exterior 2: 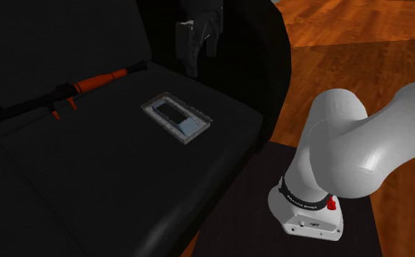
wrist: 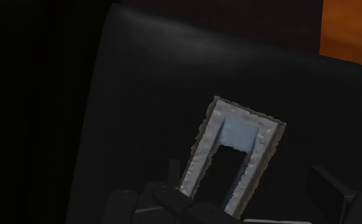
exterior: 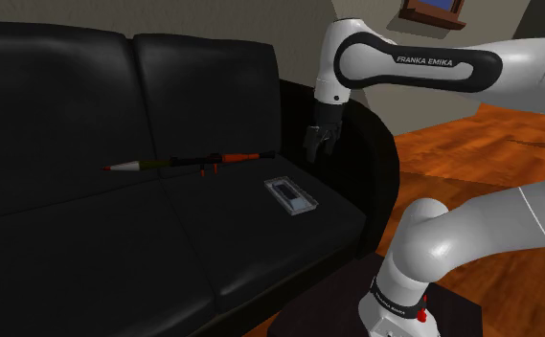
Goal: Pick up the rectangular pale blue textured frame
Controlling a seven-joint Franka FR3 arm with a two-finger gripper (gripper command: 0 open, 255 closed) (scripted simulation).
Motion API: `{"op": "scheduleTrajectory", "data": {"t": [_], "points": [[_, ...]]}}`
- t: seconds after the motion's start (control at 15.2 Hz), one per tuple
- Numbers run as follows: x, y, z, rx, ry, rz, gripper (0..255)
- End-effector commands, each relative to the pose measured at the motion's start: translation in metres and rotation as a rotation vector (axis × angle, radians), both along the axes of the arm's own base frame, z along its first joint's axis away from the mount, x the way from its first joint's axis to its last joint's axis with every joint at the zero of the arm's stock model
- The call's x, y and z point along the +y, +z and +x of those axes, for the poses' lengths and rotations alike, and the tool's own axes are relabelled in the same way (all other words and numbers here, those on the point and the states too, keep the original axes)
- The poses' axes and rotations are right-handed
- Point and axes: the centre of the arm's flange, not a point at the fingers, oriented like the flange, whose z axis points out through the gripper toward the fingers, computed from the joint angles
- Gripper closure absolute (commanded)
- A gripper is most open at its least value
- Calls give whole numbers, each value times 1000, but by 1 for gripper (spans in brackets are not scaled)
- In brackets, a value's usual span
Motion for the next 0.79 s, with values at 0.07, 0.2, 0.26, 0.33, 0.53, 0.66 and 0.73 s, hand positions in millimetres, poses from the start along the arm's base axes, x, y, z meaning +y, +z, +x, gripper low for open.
{"op": "scheduleTrajectory", "data": {"t": [0.07, 0.2, 0.26, 0.33, 0.53, 0.66, 0.73], "points": [[-2, -11, 6, -5, -31, 0, 0], [-5, -33, 19, -15, -94, 1, 0], [-7, -44, 25, -20, -126, 1, 0], [-10, -55, 31, -26, -157, 1, 0], [-18, -87, 50, -41, -251, 2, 0], [-24, -109, 62, -51, -314, 3, 0], [-26, -114, 65, -54, -328, 3, 0]]}}
